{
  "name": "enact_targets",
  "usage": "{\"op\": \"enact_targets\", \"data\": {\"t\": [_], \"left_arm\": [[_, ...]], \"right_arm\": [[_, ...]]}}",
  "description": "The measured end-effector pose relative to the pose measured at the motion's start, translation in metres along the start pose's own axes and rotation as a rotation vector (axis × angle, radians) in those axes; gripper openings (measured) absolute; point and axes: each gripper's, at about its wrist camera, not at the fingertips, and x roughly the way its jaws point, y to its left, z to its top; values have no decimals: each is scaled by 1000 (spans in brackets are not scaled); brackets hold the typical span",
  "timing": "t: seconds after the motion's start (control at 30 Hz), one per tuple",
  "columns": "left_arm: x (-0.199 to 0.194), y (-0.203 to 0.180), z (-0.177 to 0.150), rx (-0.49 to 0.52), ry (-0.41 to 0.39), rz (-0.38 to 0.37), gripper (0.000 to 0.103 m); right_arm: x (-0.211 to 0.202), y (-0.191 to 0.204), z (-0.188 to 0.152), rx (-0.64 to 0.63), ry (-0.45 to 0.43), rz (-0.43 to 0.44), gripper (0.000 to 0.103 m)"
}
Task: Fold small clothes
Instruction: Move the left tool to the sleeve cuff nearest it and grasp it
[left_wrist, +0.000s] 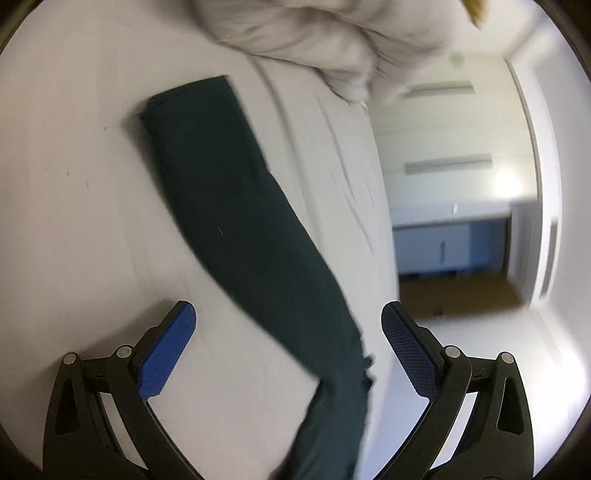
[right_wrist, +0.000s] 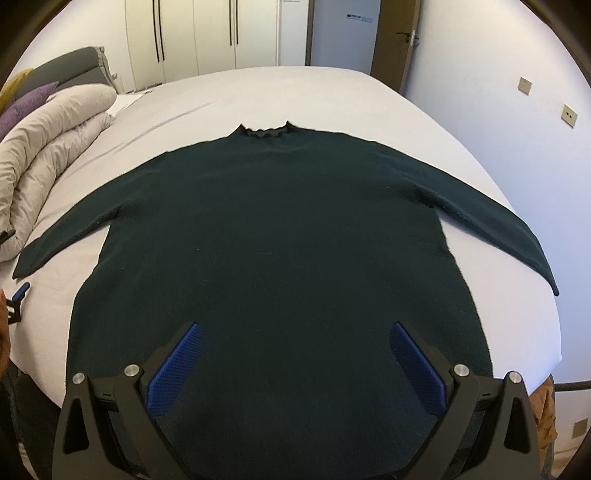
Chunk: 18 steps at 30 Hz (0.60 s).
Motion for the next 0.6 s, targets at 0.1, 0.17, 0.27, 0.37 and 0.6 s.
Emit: {"op": "enact_targets", "data": {"t": [0.1,0.17,0.27,0.37,0.6], "left_arm": [[5,10,10,-49,-4,5,102],[4,10,12,-51,-19,7,102],[2,20,11,-95,-61,-11,102],[11,22,6,-128,-71,-6,102],[42,27,28,-200,-69,-68,55]], "right_arm": [[7,7,1,-12,14,-1,103],[11,11,1,-15,19,2,103],[14,17,2,-20,22,12,103],[15,23,2,-34,19,16,103],[18,25,3,-21,23,37,103]]}}
